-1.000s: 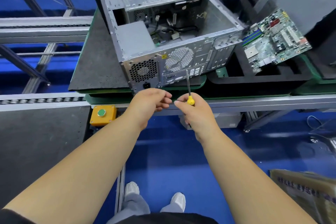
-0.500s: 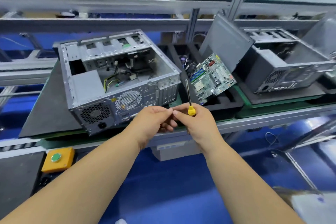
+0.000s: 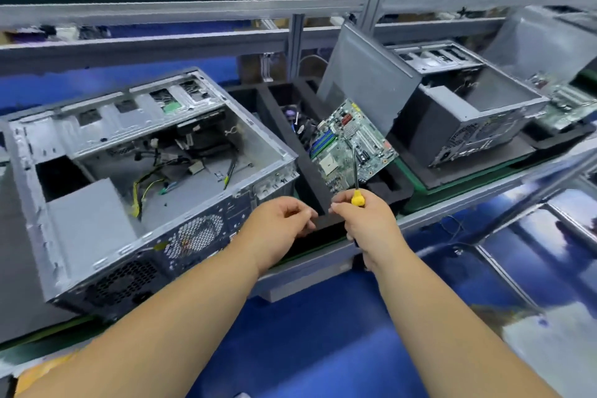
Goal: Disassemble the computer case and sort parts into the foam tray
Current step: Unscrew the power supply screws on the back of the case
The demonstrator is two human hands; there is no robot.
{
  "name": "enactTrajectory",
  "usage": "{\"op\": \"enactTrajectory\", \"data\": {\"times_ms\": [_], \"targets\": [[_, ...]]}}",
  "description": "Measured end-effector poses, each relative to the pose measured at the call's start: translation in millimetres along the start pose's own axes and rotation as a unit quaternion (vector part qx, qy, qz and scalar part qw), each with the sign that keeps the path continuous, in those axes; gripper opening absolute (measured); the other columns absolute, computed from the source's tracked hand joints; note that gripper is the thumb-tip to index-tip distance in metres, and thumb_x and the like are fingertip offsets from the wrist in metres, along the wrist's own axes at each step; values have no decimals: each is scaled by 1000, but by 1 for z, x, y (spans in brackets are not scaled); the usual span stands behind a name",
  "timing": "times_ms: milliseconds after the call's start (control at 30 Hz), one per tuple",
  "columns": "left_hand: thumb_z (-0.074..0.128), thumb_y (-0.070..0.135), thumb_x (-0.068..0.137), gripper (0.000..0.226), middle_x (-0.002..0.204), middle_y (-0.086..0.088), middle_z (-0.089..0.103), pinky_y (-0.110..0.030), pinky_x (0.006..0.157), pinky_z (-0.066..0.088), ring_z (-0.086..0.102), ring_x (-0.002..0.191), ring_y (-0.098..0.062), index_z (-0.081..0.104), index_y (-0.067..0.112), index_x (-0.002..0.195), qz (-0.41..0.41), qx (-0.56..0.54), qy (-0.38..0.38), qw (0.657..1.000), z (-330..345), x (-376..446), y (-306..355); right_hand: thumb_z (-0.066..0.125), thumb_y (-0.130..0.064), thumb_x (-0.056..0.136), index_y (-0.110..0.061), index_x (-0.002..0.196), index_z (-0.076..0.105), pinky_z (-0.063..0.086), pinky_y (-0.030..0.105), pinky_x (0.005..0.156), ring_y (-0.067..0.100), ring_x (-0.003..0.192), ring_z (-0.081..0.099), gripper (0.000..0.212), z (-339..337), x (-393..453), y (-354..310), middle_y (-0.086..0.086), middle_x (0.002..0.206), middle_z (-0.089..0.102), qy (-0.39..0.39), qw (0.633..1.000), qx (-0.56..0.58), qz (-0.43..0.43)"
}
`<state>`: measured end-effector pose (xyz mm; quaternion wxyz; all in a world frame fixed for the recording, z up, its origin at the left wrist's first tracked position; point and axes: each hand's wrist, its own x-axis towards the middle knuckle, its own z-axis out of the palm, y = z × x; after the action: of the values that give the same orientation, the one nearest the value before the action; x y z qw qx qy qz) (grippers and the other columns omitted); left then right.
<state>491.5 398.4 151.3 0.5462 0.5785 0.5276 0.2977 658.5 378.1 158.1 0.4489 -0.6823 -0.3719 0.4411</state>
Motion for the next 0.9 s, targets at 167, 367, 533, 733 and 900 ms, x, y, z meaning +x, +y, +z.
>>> {"op": "enactTrajectory", "data": {"times_ms": [167, 367, 533, 733, 900], "targets": [[61, 32, 92, 10, 89, 17, 71, -24, 77, 51, 64, 86, -5, 69, 37, 92, -10, 52, 0, 999, 1, 30, -6, 67, -12, 82, -22, 78, 65, 39, 30, 55, 14, 55, 45, 11, 7, 35, 8, 4, 77, 68, 8, 999, -42, 30], [60, 32, 93, 24, 104, 22, 63, -17, 76, 45, 60, 95, 0, 62, 43, 114, -43, 123, -30, 991, 7, 54, -24, 62, -20, 87, -22, 78, 66, 45, 34, 64, 16, 67, 55, 10, 14, 94, 27, -1, 81, 72, -38, 992, -120, 31], [60, 29, 93, 41, 115, 22, 61, -14, 79, 44, 57, 100, 5, 54, 43, 131, -103, 122, 17, 987, 18, 70, -34, 61, -22, 88, -22, 77, 65, 44, 33, 61, 18, 69, 54, 12, 19, 144, 36, 1, 83, 72, -109, 983, -143, 42], [62, 30, 92, 29, 114, 18, 65, -23, 92, 48, 60, 103, 0, 63, 41, 119, -151, 102, 131, 974, 36, 83, -39, 60, -9, 83, -21, 76, 64, 47, 36, 67, 22, 78, 58, 15, 31, 185, 31, 10, 93, 72, -198, 968, -152, 15], [61, 33, 93, 27, 114, 16, 64, -14, 83, 39, 57, 105, -2, 67, 36, 119, -170, 127, 189, 959, 45, 83, -30, 61, -11, 87, -27, 86, 63, 41, 29, 66, 13, 87, 59, 16, 33, 200, 26, 3, 100, 71, -270, 952, -141, 16]]}}
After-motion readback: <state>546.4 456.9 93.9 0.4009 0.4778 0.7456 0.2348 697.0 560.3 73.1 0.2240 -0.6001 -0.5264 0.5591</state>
